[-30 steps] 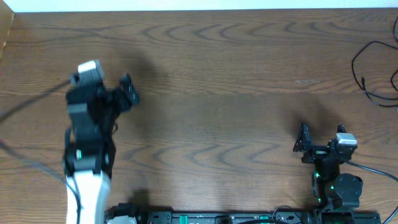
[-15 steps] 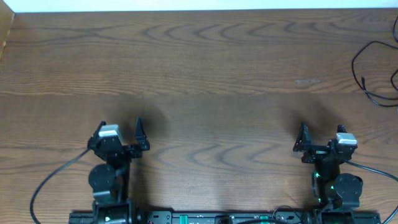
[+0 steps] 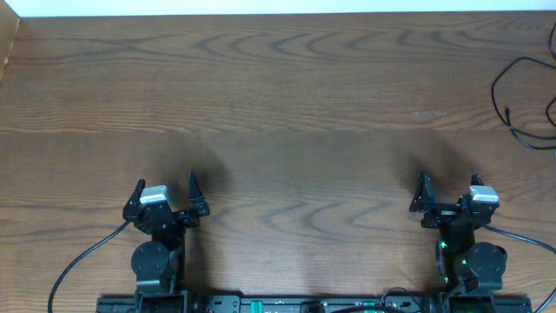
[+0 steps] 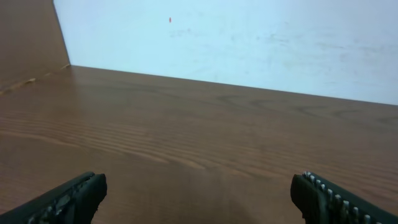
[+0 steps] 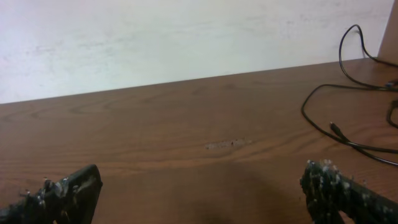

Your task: Untangle cables

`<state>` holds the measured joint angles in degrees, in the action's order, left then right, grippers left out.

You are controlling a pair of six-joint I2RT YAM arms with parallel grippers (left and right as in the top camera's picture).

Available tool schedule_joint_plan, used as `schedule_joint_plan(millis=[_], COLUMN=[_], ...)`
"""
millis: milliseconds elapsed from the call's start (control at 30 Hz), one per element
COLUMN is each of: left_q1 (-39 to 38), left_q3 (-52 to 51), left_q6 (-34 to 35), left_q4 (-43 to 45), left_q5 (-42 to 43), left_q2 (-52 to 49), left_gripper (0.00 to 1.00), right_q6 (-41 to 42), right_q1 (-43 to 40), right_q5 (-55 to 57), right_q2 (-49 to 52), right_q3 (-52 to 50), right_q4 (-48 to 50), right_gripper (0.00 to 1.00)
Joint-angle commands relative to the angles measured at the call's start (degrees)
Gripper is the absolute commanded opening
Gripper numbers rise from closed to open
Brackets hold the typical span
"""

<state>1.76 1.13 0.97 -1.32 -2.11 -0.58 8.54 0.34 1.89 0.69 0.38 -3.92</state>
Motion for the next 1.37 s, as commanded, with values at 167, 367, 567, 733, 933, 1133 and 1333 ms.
schedule_joint_plan(millis=[167, 367, 567, 733, 933, 1133, 1333], left_q1=[-0.35, -0.35, -0.35, -0.35, -0.35, -0.35, -0.35], left_q3=[-0.87, -0.87, -0.87, -0.87, -0.87, -0.87, -0.87], left_q6=[-1.38, -1.38, -1.38, -1.38, -1.38, -1.38, -1.38], left_q4=[-2.51, -2.49, -2.49, -2.49, -2.49, -2.49, -2.49], left_q5=[-2.67, -2.67, -2.67, -2.67, -2.67, -2.67, -2.67], left_q2=[-0.07, -0.55, -0.57, -0.57, -0.61, -0.74, -0.74], left_gripper=[1.00, 1.00, 1.00, 1.00, 1.00, 1.00, 1.00], right_q6=[-0.46, -0.46, -0.46, -0.46, -0.46, -0.46, -0.46], right_q1=[0.83, 0.83, 0.83, 0.83, 0.83, 0.83, 0.83], right_q5=[-0.09, -0.09, -0.11, -0.09, -0.09, -0.09, -0.09], right_q2=[-0.31, -0.31, -0.31, -0.31, -0.31, -0.31, -0.31], right_q3=[-0.07, -0.07, -0.07, -0.07, -0.07, -0.07, -0.07], right_q4=[-0.22, -0.22, -0.22, -0.22, -0.22, -0.22, -0.22], right_gripper=[0.99, 0.99, 0.99, 0.99, 0.99, 0.99, 0.99])
